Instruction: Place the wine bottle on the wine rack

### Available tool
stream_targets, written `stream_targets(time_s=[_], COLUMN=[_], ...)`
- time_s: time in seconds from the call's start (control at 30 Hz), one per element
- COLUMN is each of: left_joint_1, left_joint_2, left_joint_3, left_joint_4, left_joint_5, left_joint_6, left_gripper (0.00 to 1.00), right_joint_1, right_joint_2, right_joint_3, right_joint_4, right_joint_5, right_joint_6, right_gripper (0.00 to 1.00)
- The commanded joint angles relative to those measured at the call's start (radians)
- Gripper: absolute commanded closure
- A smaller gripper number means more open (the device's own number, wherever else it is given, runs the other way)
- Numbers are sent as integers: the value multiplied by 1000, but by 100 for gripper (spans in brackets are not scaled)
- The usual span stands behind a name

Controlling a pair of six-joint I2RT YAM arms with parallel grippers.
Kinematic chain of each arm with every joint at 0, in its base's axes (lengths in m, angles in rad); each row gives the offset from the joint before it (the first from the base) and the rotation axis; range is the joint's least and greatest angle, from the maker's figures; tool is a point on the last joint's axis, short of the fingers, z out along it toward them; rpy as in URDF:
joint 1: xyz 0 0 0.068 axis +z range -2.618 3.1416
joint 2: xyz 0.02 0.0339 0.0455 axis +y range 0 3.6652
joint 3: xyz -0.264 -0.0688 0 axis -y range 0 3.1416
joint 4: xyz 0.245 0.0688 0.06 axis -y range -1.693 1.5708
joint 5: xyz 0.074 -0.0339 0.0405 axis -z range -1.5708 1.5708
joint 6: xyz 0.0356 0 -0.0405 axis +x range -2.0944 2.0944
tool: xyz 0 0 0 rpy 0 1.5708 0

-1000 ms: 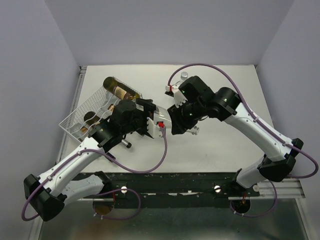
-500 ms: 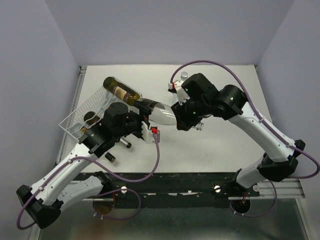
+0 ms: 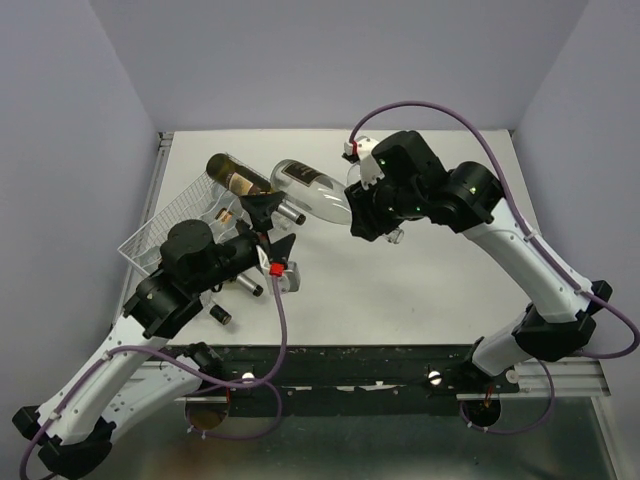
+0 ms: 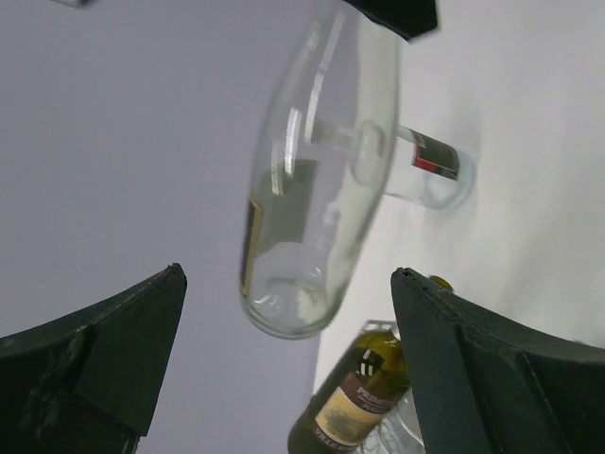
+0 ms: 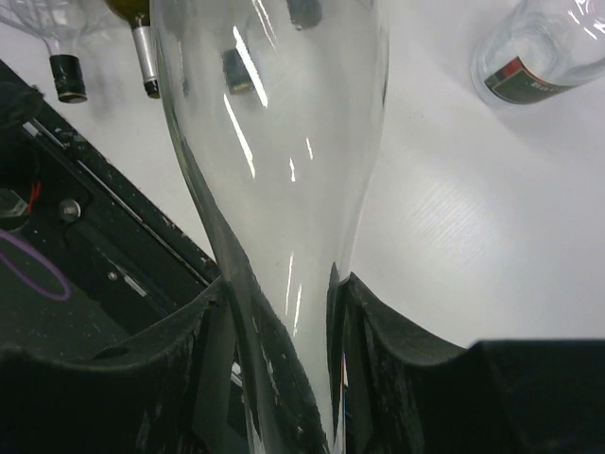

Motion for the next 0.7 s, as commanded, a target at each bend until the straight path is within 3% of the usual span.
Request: stream_targets(time_s=[0.0, 0.1, 0.2, 0.37, 0.67], left_joint_1=[1, -1, 1, -1, -1], left_joint_2=[-82, -108, -105, -119, -85], left_joint_3=[24, 60, 154, 194, 261], left_joint_4=[262, 364, 346, 364, 290], left_joint_5=[-41, -135, -234, -300, -510], left_joint_6=[-165, -338, -484, -524, -619], left_gripper=[1, 1, 1, 1, 1], right_joint_1=[7, 7, 9, 19, 56], right_joint_2=[-24, -21, -12, 69, 241], right_joint_3=[1, -51, -119, -142, -175], right_joint_4=[323, 447, 599, 780, 1088], right_joint_5=[-92, -152, -233, -296, -183], right_joint_6=[-5, 8, 24, 70, 148], right_gripper=[99, 99, 100, 99, 99])
